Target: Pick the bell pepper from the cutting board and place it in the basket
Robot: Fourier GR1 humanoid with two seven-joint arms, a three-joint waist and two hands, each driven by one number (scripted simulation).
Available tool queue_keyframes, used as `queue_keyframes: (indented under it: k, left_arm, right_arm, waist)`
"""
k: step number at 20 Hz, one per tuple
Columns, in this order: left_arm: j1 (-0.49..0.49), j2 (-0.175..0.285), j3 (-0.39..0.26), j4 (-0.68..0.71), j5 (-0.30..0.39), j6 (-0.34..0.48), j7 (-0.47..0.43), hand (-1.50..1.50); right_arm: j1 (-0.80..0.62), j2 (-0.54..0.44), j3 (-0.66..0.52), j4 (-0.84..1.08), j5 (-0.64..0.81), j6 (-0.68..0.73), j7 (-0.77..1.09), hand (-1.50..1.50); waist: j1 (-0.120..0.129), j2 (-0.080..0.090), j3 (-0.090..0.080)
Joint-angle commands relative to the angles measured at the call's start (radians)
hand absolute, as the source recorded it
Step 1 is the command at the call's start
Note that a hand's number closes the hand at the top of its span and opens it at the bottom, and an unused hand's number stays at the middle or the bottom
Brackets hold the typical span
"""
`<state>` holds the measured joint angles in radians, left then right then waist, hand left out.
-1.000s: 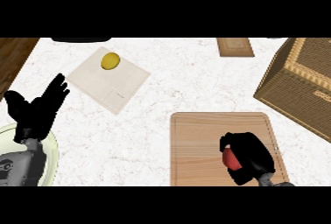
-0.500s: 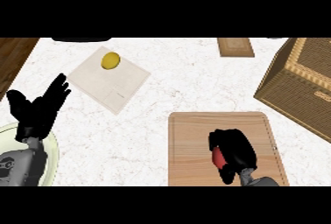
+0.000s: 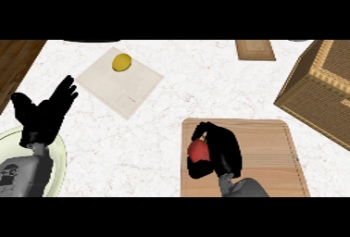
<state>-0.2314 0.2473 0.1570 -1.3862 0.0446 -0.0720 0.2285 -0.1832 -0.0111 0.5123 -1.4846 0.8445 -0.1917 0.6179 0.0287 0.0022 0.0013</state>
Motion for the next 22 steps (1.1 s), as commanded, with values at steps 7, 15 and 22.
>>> queue_keyframes:
  k: [7, 15, 22]
  left_arm:
    - [0.021, 0.002, 0.007, -0.01, -0.008, 0.01, 0.01, 0.0]
    - [0.023, -0.007, 0.009, -0.043, -0.005, 0.014, 0.012, 0.0]
    - [0.015, 0.03, 0.047, 0.067, 0.007, -0.035, -0.063, 0.0]
  right_arm:
    - [-0.244, 0.011, 0.15, -0.173, 0.138, -0.324, 0.33, 1.5]
    - [-0.384, 0.011, -0.001, -0.28, 0.276, -0.104, 0.524, 1.5]
    - [-0.596, 0.004, -0.234, -0.245, 0.27, 0.061, 0.509, 1.5]
  waist:
    - [-0.022, -0.007, -0.002]
    - [-0.028, -0.005, -0.002]
    - [-0.03, -0.002, -0.002]
